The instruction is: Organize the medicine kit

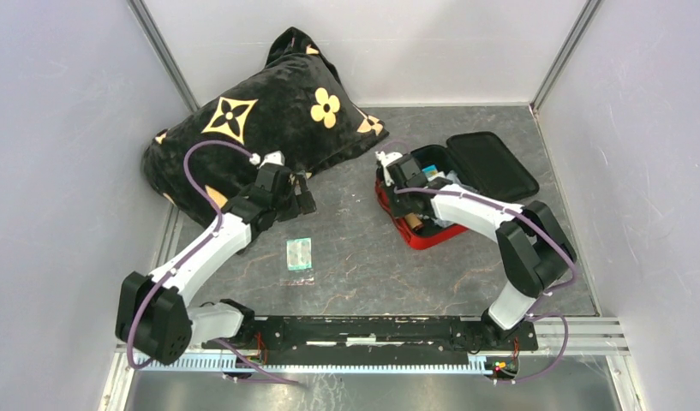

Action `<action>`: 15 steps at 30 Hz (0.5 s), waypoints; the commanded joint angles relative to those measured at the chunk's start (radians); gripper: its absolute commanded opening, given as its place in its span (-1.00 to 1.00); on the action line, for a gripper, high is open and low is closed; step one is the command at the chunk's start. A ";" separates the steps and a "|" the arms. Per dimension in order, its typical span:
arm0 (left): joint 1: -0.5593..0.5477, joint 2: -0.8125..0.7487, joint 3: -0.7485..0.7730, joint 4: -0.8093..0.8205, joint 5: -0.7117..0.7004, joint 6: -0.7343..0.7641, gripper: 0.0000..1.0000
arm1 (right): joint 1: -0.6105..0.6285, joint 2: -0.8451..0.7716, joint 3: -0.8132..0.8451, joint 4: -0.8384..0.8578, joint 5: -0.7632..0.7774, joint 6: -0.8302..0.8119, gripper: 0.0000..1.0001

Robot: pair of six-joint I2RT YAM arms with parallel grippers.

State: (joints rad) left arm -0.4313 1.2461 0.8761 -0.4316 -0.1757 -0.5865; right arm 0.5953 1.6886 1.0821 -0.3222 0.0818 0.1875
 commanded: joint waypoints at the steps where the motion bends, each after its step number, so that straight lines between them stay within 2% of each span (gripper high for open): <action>1: 0.005 -0.095 -0.060 -0.035 -0.041 -0.083 1.00 | 0.097 -0.015 -0.006 0.083 -0.047 0.118 -0.92; 8: 0.005 -0.151 -0.076 -0.097 -0.080 -0.111 1.00 | 0.142 0.054 0.083 0.271 -0.200 0.246 -0.48; 11: 0.005 -0.167 -0.089 -0.115 -0.084 -0.127 1.00 | 0.118 0.103 0.174 0.274 -0.217 0.241 -0.30; 15: 0.005 -0.189 -0.120 -0.112 -0.087 -0.141 1.00 | 0.037 0.095 0.187 0.348 -0.370 0.250 0.02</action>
State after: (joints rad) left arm -0.4313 1.0882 0.7788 -0.5312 -0.2348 -0.6731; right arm 0.7021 1.8027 1.2129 -0.1272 -0.1333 0.3969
